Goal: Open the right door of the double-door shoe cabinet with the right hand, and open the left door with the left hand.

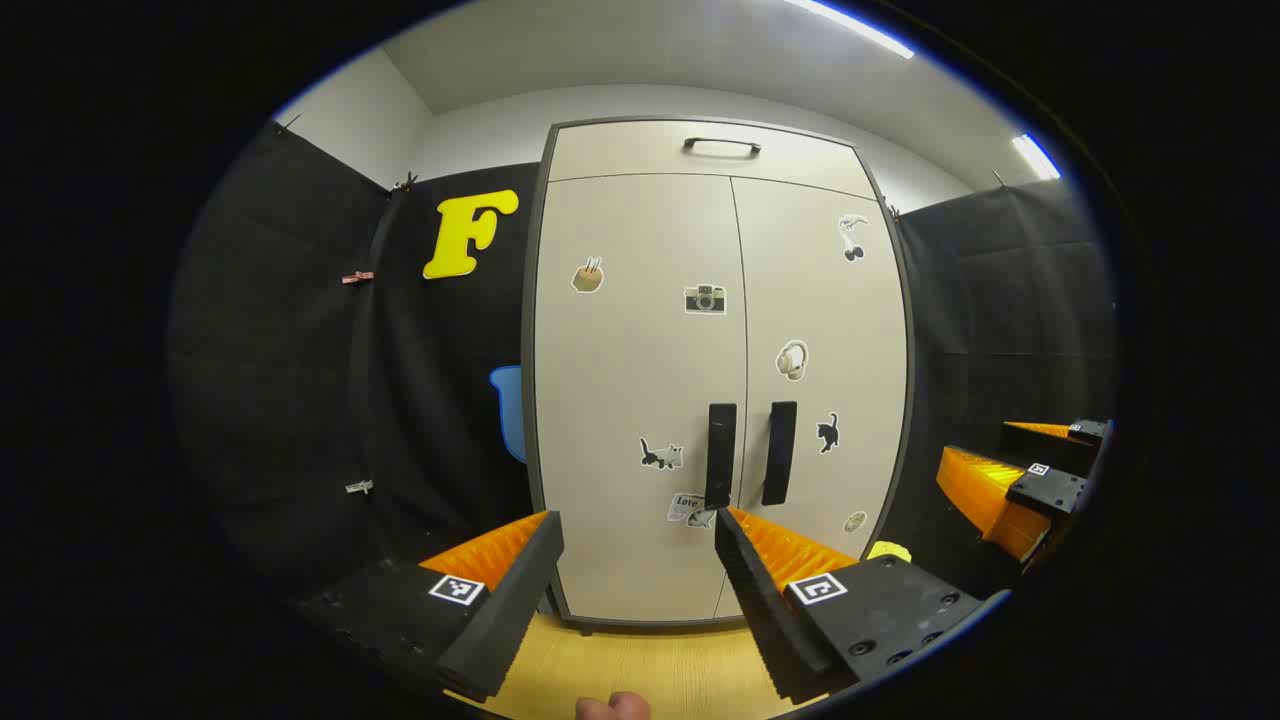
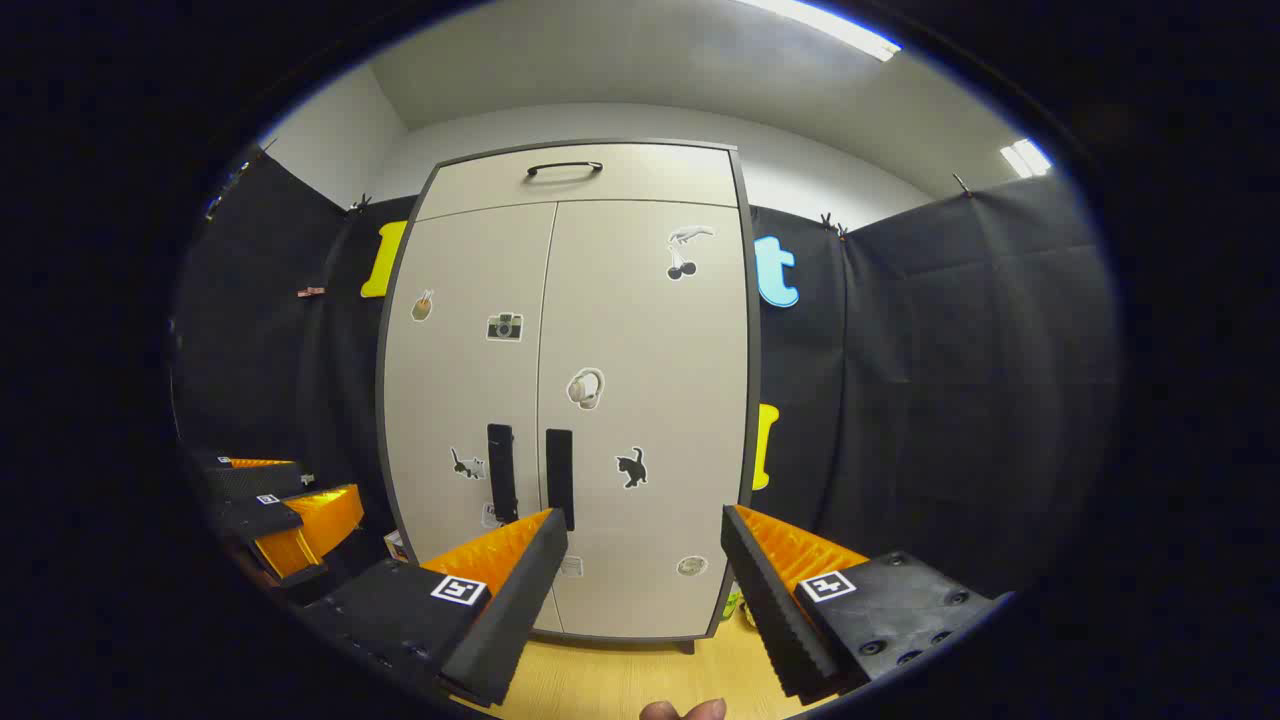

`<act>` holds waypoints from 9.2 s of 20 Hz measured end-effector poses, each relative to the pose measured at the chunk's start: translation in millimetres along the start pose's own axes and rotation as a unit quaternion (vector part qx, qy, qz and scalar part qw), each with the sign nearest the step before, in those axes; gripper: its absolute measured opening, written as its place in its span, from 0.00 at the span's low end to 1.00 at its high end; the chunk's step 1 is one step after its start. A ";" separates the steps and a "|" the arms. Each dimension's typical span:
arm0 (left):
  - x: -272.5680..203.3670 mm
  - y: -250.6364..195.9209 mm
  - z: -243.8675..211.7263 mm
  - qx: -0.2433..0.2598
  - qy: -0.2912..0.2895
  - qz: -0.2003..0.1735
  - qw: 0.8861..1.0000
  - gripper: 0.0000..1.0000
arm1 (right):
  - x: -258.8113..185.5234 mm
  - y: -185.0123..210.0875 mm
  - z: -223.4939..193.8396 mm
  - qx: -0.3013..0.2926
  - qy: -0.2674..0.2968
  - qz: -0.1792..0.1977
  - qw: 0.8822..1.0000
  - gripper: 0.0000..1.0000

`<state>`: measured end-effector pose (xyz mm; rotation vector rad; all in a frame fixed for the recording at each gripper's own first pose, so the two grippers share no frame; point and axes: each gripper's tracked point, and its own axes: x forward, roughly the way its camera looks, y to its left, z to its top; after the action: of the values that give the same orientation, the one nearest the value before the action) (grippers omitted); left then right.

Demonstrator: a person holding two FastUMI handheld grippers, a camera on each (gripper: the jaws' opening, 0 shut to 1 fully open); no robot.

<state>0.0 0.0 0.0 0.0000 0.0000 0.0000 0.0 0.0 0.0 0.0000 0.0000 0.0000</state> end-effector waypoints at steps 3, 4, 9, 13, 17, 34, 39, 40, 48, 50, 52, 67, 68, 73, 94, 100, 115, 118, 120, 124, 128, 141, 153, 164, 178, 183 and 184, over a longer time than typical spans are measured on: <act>0.9 -0.3 -1.5 0.003 0.002 0.001 1.000 0.95 | 0.4 0.4 -1.3 -0.006 0.004 0.001 1.000 0.98; 0.8 -0.2 -2.2 0.004 0.003 0.002 1.000 0.95 | 1.1 0.9 -1.6 -0.007 0.005 0.002 1.000 0.98; 1.8 0.2 -3.2 0.006 0.007 0.005 1.000 0.95 | 2.7 3.6 -5.9 -0.008 0.013 0.007 1.000 0.98; 1.6 1.0 -3.5 0.008 0.009 0.007 1.000 0.95 | 5.0 4.7 -5.6 -0.002 0.012 0.007 1.000 0.98; 1.5 1.2 -2.9 0.009 0.009 0.009 1.000 0.95 | 5.9 3.5 -5.9 -0.001 0.013 0.006 1.000 0.97; -0.1 11.3 -7.7 0.006 0.019 0.021 1.000 0.95 | 90.3 55.1 -13.2 0.003 0.001 0.037 0.999 0.97; 1.0 21.8 -14.5 0.005 0.029 0.028 0.999 0.95 | 141.4 77.0 -50.2 0.014 0.036 0.043 0.998 0.98; 1.4 24.0 -16.2 0.005 0.031 0.029 0.999 0.95 | 149.7 81.0 -54.8 0.014 0.040 0.044 0.998 0.98; 6.0 35.5 -23.0 -0.002 0.040 0.038 0.998 0.95 | 201.8 90.6 -63.8 0.012 0.033 0.026 0.999 0.78; 7.7 36.2 -23.3 -0.003 0.041 0.039 0.998 0.95 | 211.9 92.5 -68.8 0.010 0.039 0.023 0.999 0.74; 8.7 37.3 -24.2 -0.005 0.042 0.040 0.998 0.95 | 217.4 97.8 -76.2 0.015 0.052 0.025 0.998 0.45; -16.3 45.8 -23.8 -0.010 0.039 0.053 0.998 0.95 | 220.7 96.9 -84.6 0.024 0.087 0.028 0.996 0.17; -19.6 45.6 -23.7 -0.009 0.038 0.054 0.998 0.95 | 213.3 97.2 -84.5 0.024 0.084 0.030 0.996 0.12; -30.1 39.3 -17.8 -0.009 0.030 0.053 0.998 0.95 | 192.0 91.3 -77.8 0.034 0.071 0.047 0.996 0.12; -21.2 -31.3 -11.5 0.008 0.024 0.023 0.999 0.95 | 119.2 19.8 -70.9 0.059 0.062 0.090 0.992 0.11; -7.0 -59.3 -8.7 0.013 0.019 -0.003 1.000 0.95 | 112.0 -3.6 -71.2 0.054 0.064 0.080 0.993 0.11; 6.3 -90.9 -9.0 0.016 0.017 -0.033 0.999 0.95 | 106.4 -48.9 -72.8 0.040 0.059 0.018 0.997 0.10; 8.5 -95.5 -10.6 0.017 0.018 -0.039 0.999 0.95 | 107.1 -58.6 -71.5 0.038 0.057 0.008 0.998 0.10; 7.9 -96.2 -11.8 0.018 0.017 -0.041 0.999 0.95 | 107.1 -69.1 -70.9 0.036 0.055 -0.007 0.998 0.09; 7.0 -98.2 -9.7 0.017 0.010 -0.048 0.999 0.95 | 106.4 -78.7 -66.6 0.054 0.051 -0.010 0.997 0.05; 8.3 -100.8 -9.7 0.015 0.008 -0.052 0.998 0.95 | 103.3 -83.6 -65.2 0.039 0.046 -0.017 0.998 0.05; 64.8 -97.5 -0.8 0.028 -0.006 -0.045 0.999 0.95 | 64.0 -82.4 -51.6 0.055 0.039 -0.019 0.998 0.63; 186.0 -86.5 -7.0 0.021 -0.010 -0.029 0.999 0.93 | 43.6 -76.7 -47.8 0.072 0.023 -0.017 0.997 0.94; 231.3 -80.8 -24.6 0.029 -0.003 -0.014 0.999 0.39 | 51.0 -86.3 -50.0 0.060 0.023 -0.032 0.997 0.94; 193.3 -72.4 -29.6 -0.010 0.014 -0.048 0.999 0.20 | 42.4 -78.3 -37.6 0.053 0.016 -0.050 0.997 0.94; 136.6 -44.4 -33.9 -0.016 0.026 -0.081 0.996 0.19 | 22.2 -74.5 -30.2 0.047 0.012 -0.069 0.996 0.94; 131.9 -38.1 -35.6 -0.015 0.030 -0.085 0.996 0.19 | 20.8 -72.2 -27.3 0.047 0.009 -0.071 0.996 0.94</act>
<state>131.9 -38.1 -35.6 -0.0297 0.0598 -0.1699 20.8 -72.2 -27.3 0.0950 0.0171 -0.1413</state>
